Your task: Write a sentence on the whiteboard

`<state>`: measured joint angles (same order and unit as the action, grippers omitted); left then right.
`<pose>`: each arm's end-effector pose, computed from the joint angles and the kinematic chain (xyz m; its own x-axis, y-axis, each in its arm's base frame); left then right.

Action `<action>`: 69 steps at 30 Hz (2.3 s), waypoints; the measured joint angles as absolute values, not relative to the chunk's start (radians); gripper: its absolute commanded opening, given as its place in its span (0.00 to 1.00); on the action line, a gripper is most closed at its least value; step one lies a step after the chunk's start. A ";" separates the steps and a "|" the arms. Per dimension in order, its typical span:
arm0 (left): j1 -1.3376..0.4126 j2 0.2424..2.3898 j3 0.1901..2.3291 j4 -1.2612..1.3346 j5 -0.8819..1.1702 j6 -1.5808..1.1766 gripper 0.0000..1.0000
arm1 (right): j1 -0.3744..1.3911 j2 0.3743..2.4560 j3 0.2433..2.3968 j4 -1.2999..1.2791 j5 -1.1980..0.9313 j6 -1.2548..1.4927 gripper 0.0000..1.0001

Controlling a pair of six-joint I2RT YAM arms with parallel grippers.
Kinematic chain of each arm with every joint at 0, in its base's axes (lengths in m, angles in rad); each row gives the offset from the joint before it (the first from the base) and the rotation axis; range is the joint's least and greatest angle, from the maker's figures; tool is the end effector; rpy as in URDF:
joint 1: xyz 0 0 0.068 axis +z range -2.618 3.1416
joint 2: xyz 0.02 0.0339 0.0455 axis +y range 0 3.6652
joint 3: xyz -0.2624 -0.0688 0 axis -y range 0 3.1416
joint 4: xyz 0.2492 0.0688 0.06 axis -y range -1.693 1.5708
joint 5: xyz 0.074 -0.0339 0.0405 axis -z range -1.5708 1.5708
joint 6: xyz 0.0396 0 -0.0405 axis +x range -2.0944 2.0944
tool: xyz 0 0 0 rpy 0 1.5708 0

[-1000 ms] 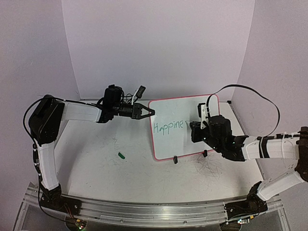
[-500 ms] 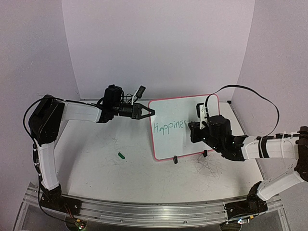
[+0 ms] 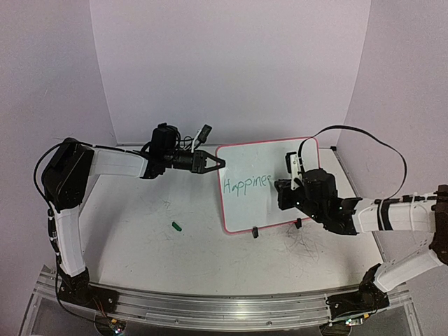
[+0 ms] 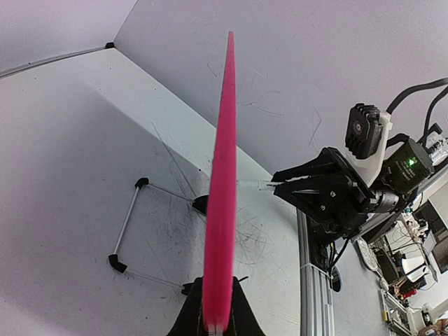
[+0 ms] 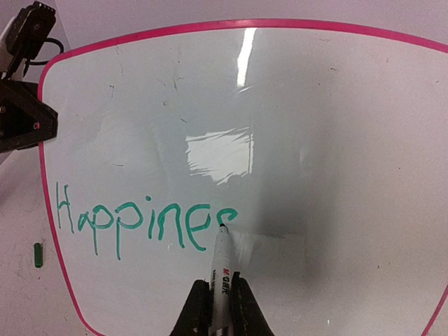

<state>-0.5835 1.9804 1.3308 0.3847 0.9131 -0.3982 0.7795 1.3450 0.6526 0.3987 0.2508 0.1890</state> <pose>0.3616 -0.2763 0.2255 -0.5792 0.0983 -0.8093 0.8133 0.1383 -0.5652 0.2195 0.2031 0.2238 -0.2984 -0.0391 -0.9536 -0.4642 0.8790 0.1093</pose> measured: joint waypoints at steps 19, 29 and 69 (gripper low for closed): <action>-0.584 1.980 1.331 0.385 0.913 -0.398 0.00 | 0.780 1.325 0.633 0.369 0.257 0.207 0.00; -0.584 1.980 1.331 0.385 0.913 -0.398 0.00 | 0.780 1.331 0.633 0.375 0.235 0.212 0.00; -0.584 1.980 1.331 0.385 0.913 -0.397 0.00 | 0.758 1.286 0.601 0.425 0.288 0.199 0.00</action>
